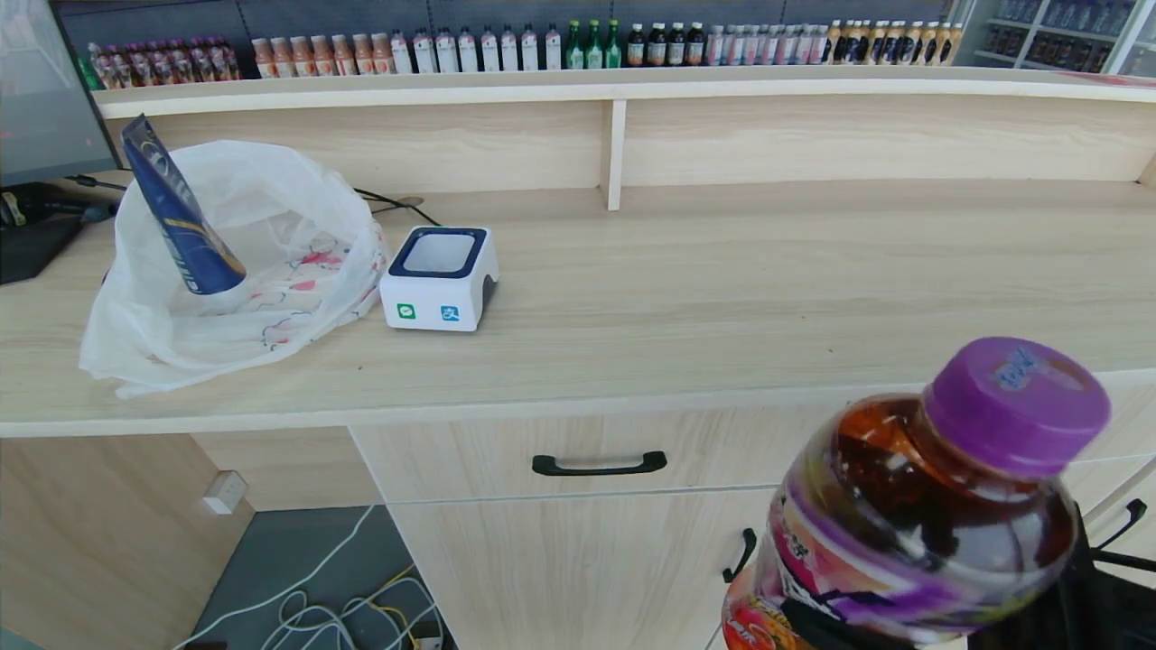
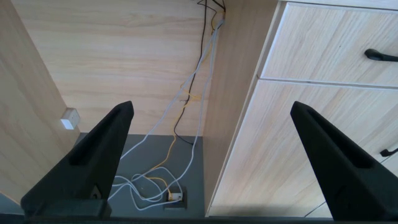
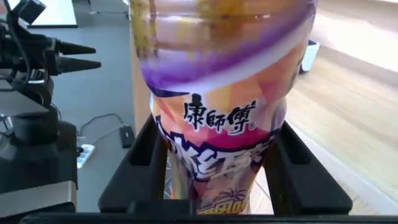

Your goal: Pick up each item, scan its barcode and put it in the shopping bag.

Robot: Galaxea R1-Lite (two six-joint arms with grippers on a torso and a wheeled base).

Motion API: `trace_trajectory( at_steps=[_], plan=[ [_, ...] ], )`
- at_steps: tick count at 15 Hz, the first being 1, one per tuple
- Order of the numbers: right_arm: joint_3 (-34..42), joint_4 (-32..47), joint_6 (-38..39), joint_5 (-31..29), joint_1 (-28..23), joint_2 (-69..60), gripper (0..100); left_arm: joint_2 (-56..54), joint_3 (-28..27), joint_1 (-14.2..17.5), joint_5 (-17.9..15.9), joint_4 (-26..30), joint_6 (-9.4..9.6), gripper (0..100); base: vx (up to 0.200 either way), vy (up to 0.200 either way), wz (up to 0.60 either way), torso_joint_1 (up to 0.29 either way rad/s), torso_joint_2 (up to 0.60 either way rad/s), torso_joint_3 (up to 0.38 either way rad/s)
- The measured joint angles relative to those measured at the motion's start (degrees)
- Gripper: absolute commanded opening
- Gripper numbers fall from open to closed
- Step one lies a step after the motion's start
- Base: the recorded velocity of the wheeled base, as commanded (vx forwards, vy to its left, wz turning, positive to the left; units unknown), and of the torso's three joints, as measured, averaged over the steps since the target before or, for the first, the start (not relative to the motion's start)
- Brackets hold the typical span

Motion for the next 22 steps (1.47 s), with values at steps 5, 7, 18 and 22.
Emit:
trace_trajectory(
  at_steps=[5, 7, 18, 22],
  plan=[
    [-3.1, -0.1, 10.6, -9.4, -2.5, 3.3, 0, 0.0, 0.0, 0.0, 0.0, 0.0, -0.02, 100, 0.000, 0.000, 0.00, 0.000, 0.00, 0.000],
    [-5.8, -0.2, 12.9, -13.3, -4.1, 4.9, 0, 0.0, 0.0, 0.0, 0.0, 0.0, -0.02, 100, 0.000, 0.000, 0.00, 0.000, 0.00, 0.000],
    [-29.8, -2.2, 9.6, -17.1, -22.4, 13.0, 0, 0.0, 0.0, 0.0, 0.0, 0.0, -0.02, 100, 0.000, 0.000, 0.00, 0.000, 0.00, 0.000],
    [-32.4, -4.3, 10.2, -17.1, -22.9, 14.9, 0, 0.0, 0.0, 0.0, 0.0, 0.0, -0.15, 100, 0.000, 0.100, 0.00, 0.002, 0.00, 0.001]
  ],
)
